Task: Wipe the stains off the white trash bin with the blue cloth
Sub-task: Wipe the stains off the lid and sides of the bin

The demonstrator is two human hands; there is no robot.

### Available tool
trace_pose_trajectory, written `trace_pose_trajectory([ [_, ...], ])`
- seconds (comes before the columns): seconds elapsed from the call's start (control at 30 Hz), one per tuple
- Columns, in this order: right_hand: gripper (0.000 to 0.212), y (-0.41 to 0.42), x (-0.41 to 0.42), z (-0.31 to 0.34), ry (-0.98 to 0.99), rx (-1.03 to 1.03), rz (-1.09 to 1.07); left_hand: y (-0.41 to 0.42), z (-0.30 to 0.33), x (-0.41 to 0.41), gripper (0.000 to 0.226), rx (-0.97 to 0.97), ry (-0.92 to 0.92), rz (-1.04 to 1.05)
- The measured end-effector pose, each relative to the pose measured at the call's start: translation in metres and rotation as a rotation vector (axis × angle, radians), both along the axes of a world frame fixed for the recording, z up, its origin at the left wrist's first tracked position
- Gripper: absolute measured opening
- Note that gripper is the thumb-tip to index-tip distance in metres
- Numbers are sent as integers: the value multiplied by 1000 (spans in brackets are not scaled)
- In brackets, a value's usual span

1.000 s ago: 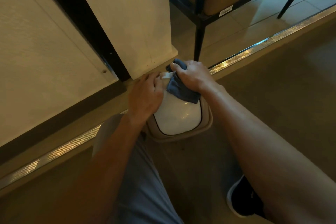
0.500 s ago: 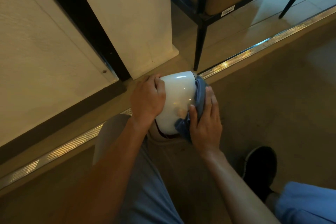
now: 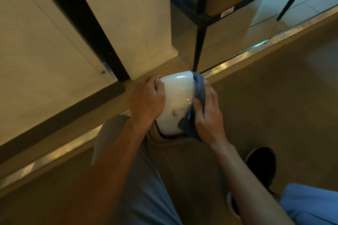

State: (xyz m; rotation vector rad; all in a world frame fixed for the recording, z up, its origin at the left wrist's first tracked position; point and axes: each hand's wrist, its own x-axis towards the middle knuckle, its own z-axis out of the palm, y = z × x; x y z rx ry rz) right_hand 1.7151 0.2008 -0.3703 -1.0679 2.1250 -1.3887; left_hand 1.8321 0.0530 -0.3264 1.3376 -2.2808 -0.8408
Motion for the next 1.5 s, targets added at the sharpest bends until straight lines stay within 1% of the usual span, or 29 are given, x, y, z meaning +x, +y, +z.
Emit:
trace_pose_trajectory([
  [0.1, 62, -8, -26, 12, 5, 25, 101, 4, -2, -4, 40, -12, 12, 35],
  [0.2, 67, 9, -28, 9, -49, 45, 145, 6, -6, -7, 40, -19, 19, 72],
  [0.33, 76, 39, -2, -12, -56, 91, 36, 5, -9, -8, 43, -30, 19, 102],
  [0.43, 82, 42, 6, -16, -34, 97, -14, 5, -10, -6, 41, -37, 14, 89],
  [0.5, 79, 38, 0, -12, -13, 82, -22, 6, -10, -6, 42, -44, 11, 78],
  [0.63, 67, 23, -10, -1, 51, 38, -17, 8, -7, -5, 41, -50, -9, 58],
  [0.73, 60, 9, -16, 7, 73, 14, 25, 8, -4, -4, 41, -54, -19, 51],
  [0.87, 57, -8, -27, 18, 143, 28, 88, 10, -1, -4, 41, -55, -34, 34],
  [1.0, 49, -32, -24, 29, 261, 34, 14, 10, -1, -5, 41, -41, -42, 34],
  [1.07, 46, -37, -18, 30, 282, 8, -47, 11, 0, -7, 41, -51, -42, 39],
  [1.2, 48, -28, 9, 20, 354, 7, -136, 11, -1, -8, 45, -88, -51, 64],
  [1.3, 56, -13, 22, 9, 381, 47, -147, 12, -1, -9, 44, -74, -53, 54],
  [1.4, 59, 6, 23, -1, 370, 46, -119, 13, -2, -8, 44, -63, -44, 47],
  [1.5, 58, 21, 28, -6, 278, 3, -141, 11, -2, -7, 43, -58, -46, 57],
])
